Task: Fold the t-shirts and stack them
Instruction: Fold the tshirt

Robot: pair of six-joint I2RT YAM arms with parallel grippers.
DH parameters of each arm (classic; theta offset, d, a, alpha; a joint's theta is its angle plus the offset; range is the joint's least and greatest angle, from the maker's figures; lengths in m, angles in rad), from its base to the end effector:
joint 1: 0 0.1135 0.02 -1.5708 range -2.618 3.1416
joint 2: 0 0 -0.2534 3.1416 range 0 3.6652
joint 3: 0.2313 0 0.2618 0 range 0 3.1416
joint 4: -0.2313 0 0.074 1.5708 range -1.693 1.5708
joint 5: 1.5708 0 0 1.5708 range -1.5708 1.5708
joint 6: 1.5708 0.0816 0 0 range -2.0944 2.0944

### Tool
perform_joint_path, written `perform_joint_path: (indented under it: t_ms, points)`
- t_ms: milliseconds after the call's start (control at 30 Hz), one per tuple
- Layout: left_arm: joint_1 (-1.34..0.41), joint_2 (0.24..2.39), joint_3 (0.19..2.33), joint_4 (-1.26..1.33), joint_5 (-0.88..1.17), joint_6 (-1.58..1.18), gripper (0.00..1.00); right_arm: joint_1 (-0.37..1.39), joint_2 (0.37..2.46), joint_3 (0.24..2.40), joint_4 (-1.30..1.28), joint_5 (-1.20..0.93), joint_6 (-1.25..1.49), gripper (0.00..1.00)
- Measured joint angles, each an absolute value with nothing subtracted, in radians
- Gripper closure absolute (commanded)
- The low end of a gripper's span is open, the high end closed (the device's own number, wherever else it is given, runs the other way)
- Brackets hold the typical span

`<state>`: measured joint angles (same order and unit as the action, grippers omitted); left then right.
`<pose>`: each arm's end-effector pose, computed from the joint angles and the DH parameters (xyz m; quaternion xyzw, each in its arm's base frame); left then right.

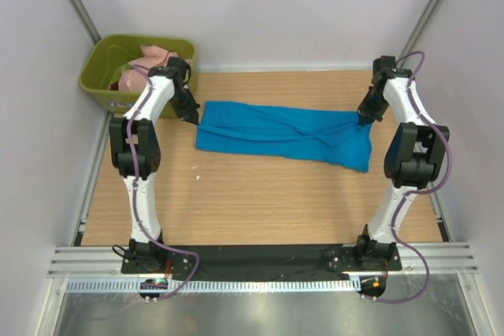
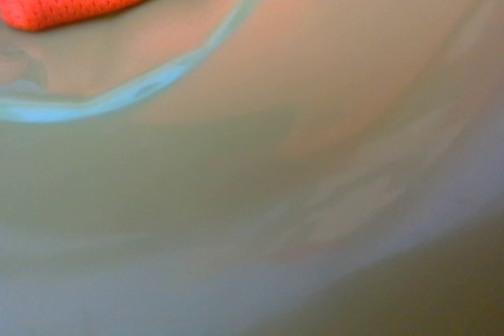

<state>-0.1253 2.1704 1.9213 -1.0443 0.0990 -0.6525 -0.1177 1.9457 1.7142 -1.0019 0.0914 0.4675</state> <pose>0.4626 -0.0664 0.1688 -0.2511 0.9568 -0.0977 0.1092 0.4222 -0.0574 0.2027 0.2914 0.9407 -0.0152 0.1730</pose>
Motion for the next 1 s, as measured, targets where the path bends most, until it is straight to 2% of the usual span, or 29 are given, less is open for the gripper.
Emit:
perform_joint_path:
  t_ms: [400,500,533,600,667,700,767,1000]
  points:
    - [-0.132,2.229,2.007,-1.056,0.074,-0.694,0.99,-0.128,2.086,1.847,-0.991,0.092,0.458,0.99]
    - [-0.138,2.241,2.026,-1.060,0.070,-0.703,0.74,-0.130,2.117,1.876,-0.984,0.091,0.457,0.98]
    - [-0.142,2.244,2.030,-1.058,0.065,-0.708,0.68,-0.130,2.127,1.880,-0.978,0.088,0.457,0.96]
    - [-0.145,2.245,2.031,-1.052,0.057,-0.709,0.54,-0.131,2.148,1.888,-0.971,0.082,0.459,0.83]
    - [-0.147,2.245,2.031,-1.052,0.049,-0.707,0.48,-0.132,2.175,1.901,-0.965,0.070,0.464,0.73]
    - [-0.148,2.245,2.031,-1.050,0.043,-0.702,0.45,-0.133,2.187,1.909,-0.966,0.067,0.466,0.65]
    - [-0.152,2.241,2.024,-1.044,0.034,-0.697,0.43,-0.133,2.209,1.933,-0.978,0.074,0.472,0.52]
    - [-0.178,2.129,1.829,-0.919,0.012,-0.643,0.39,-0.133,2.179,1.947,-1.079,0.195,0.481,0.38]
